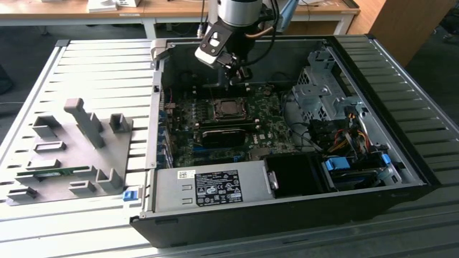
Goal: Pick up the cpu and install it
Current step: 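Install the first cpu locking lever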
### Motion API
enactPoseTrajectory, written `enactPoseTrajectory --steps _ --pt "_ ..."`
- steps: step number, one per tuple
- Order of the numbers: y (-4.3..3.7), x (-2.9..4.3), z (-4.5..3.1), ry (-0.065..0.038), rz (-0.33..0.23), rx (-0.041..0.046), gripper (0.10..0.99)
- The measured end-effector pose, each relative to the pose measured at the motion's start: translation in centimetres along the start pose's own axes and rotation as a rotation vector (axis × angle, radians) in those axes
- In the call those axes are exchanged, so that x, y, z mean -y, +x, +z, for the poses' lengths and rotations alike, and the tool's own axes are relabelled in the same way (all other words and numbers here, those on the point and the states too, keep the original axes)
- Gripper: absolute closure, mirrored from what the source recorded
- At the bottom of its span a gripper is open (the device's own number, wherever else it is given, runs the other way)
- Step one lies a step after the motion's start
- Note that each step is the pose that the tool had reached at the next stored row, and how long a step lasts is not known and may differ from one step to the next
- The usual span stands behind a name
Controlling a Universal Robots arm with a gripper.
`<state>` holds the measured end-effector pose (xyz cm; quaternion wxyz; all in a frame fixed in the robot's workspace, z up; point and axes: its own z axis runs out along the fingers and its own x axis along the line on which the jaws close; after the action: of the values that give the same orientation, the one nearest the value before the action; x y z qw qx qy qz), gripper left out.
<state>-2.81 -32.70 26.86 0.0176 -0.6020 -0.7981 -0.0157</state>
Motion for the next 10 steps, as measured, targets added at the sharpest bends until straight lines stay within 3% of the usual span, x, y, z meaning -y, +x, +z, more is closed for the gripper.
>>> enactPoseTrajectory --steps 10 --pt "0.00 0.00 0.02 0.006 -0.125 -0.0005 0.980"
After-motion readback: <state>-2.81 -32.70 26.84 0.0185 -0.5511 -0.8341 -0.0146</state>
